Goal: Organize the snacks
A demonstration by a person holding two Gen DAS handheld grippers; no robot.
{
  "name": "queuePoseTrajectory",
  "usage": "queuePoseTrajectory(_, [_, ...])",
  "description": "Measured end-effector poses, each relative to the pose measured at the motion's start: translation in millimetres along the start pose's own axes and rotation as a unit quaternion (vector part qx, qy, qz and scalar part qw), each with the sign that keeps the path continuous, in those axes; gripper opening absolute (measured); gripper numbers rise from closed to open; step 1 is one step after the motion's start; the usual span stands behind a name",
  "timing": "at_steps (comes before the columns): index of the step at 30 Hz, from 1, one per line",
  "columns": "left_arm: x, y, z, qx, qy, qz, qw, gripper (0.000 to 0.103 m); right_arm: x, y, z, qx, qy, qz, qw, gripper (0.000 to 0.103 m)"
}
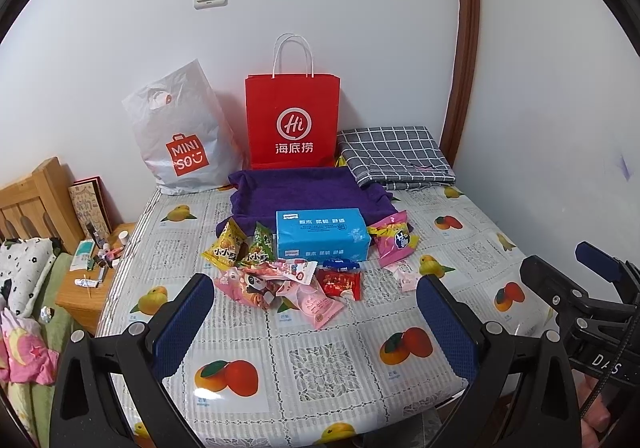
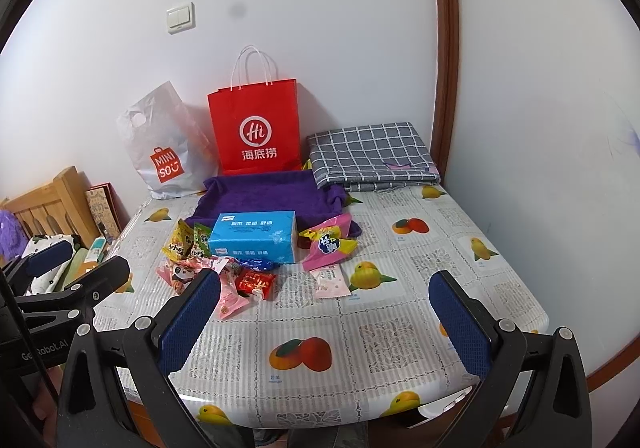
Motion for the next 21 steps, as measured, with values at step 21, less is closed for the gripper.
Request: queuePoseTrajectory(21, [-4.2, -3.5, 2.7, 0.0, 0.001, 0.005, 1.0, 0.102, -2.4, -4.3, -1.4, -0.002, -0.002, 0.003, 1.0, 0.103])
Point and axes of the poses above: each gripper's, at about its wrist camera, not at the fingertips, and y roughly the way its jaws point, z to its right, x to its underside, the point moved 7 cm from there along y, roughly the way its jaws point, and after that the axes turned 13 degrees about -x, right-handed, at the moved point
